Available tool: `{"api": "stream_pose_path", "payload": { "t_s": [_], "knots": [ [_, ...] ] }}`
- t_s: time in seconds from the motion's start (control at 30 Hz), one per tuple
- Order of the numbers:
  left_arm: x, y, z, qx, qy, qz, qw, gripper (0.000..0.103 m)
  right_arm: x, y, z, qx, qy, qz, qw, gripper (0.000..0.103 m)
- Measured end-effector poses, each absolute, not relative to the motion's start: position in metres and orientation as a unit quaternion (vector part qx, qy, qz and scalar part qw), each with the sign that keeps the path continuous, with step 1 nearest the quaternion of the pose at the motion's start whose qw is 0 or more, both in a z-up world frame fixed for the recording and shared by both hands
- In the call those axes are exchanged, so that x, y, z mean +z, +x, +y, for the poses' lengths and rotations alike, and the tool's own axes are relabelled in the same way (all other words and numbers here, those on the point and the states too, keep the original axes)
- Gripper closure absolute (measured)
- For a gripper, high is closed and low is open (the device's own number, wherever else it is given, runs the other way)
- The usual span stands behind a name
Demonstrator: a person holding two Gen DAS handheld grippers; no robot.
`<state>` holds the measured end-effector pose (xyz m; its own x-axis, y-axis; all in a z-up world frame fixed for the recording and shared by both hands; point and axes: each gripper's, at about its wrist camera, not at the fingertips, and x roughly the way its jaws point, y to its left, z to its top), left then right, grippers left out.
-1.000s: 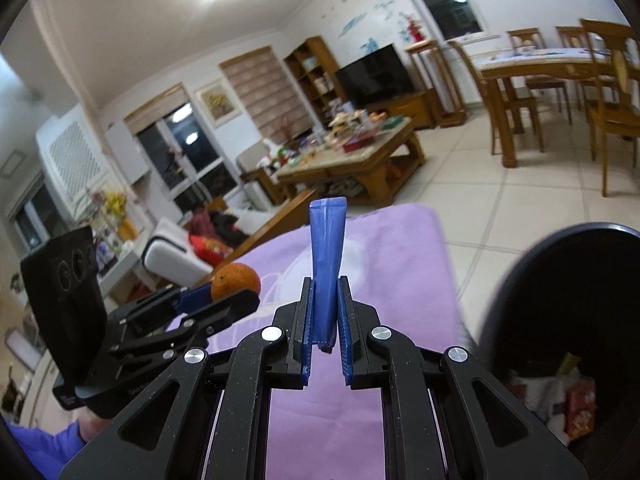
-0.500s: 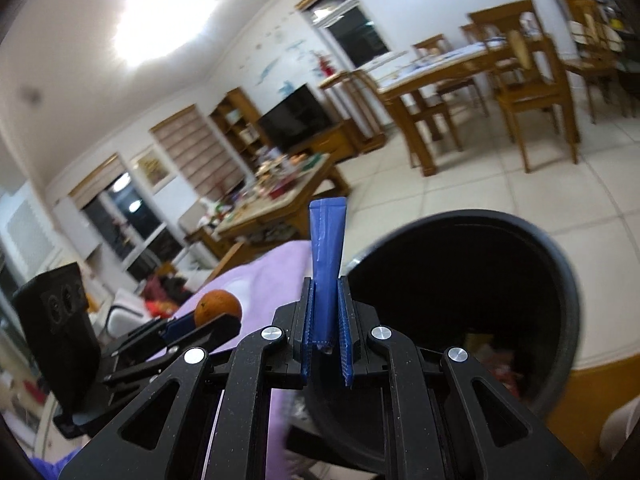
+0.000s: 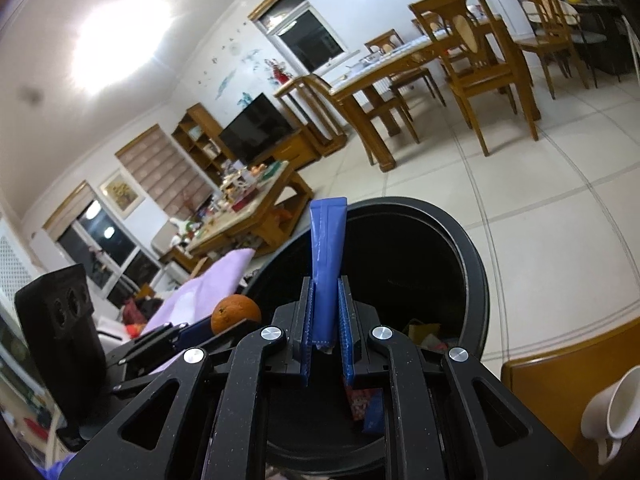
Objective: Collect trash
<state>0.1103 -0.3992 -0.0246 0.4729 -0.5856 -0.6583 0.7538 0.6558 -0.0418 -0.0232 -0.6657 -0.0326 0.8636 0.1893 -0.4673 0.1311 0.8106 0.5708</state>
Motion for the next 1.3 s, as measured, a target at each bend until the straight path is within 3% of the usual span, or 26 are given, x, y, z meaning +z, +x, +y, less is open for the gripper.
{"api": "stream_pose_path", "payload": {
  "t_s": [0.57,0.67,0.73,0.77,0.8,0.87,1.0,1.3],
  "knots": [
    [-0.041,0.118,-0.412,-0.394,0.14,0.354,0.837,0.066,-0.055,-0.006,-0.662,0.012,0.315,0.273,0.909,0.09],
    [-0.041,0.12,-0.413,-0.392,0.142,0.357,0.836,0.065,-0.058,-0.003,-0.653,0.007,0.317,0.277,0.907,0.079],
    [-0.04,0.12,-0.413,-0.393,0.14,0.356,0.836,0.06,-0.058,-0.002,-0.649,0.005,0.318,0.278,0.906,0.067],
    [-0.038,0.12,-0.411,-0.392,0.138,0.352,0.839,0.046,-0.058,-0.003,-0.648,0.004,0.319,0.278,0.906,0.058],
    [-0.036,0.119,-0.41,-0.39,0.136,0.347,0.842,0.032,-0.058,-0.003,-0.649,0.002,0.319,0.277,0.907,0.055],
    [-0.031,0.117,-0.407,-0.383,0.134,0.332,0.852,0.024,-0.058,-0.005,-0.648,0.0,0.317,0.275,0.908,0.055],
    [-0.026,0.113,-0.403,-0.387,0.135,0.326,0.852,0.017,-0.056,-0.007,-0.644,-0.002,0.315,0.272,0.909,0.055],
    [-0.002,0.098,-0.36,-0.374,0.136,0.302,0.866,0.005,-0.039,-0.004,-0.622,0.005,0.3,0.264,0.917,0.039]
  ]
}}
